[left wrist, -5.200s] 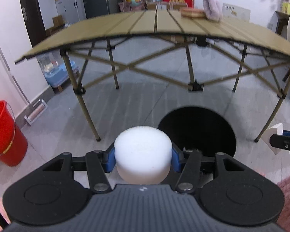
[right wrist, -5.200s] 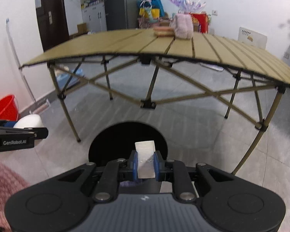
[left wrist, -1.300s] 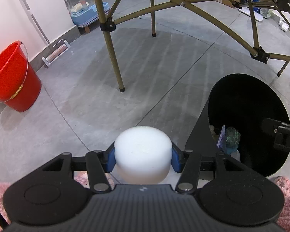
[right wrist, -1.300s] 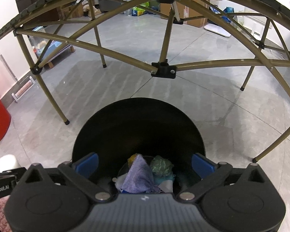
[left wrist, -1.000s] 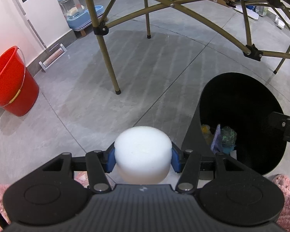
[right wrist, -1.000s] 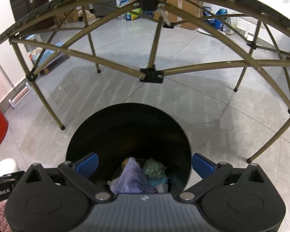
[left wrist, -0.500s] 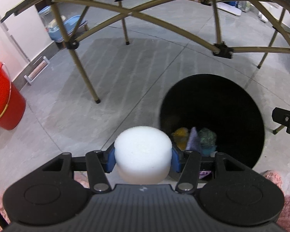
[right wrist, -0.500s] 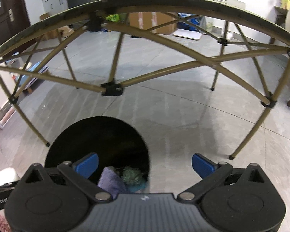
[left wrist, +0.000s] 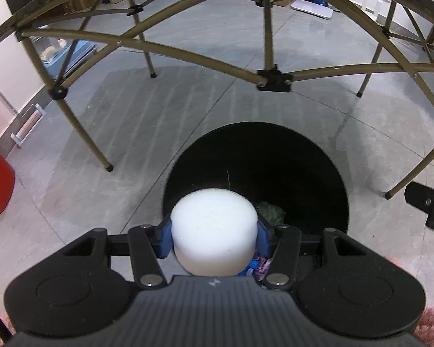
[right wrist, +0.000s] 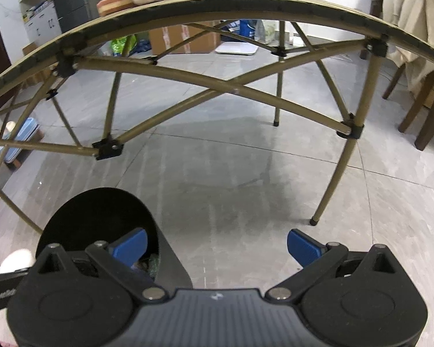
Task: Collect trash
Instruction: 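Move the left tool over the bin and open it to drop the foam cylinder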
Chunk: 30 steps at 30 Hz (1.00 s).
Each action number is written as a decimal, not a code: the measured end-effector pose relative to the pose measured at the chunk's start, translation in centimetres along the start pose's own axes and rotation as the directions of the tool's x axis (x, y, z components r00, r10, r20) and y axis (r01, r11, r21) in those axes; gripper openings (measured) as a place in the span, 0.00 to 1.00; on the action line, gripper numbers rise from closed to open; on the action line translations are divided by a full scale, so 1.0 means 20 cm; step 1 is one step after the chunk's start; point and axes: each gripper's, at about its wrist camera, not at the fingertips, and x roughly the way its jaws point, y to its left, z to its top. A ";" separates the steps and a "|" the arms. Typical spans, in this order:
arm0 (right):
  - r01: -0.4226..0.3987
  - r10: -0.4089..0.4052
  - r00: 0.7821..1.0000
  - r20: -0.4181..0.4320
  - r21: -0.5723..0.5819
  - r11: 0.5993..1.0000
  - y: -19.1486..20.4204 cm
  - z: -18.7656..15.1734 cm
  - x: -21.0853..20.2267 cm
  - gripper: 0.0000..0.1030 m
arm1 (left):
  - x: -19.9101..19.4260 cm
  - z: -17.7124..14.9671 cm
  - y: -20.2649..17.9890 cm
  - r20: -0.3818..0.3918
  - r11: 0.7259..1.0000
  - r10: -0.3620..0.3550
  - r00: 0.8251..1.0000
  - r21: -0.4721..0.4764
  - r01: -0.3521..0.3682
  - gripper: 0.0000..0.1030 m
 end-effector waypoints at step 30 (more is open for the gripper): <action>0.053 -0.052 0.999 -0.006 0.060 0.997 -0.11 -0.01 -0.01 1.00 | 0.09 0.03 -0.11 -0.022 1.000 0.012 1.000 0.011 -0.012 0.99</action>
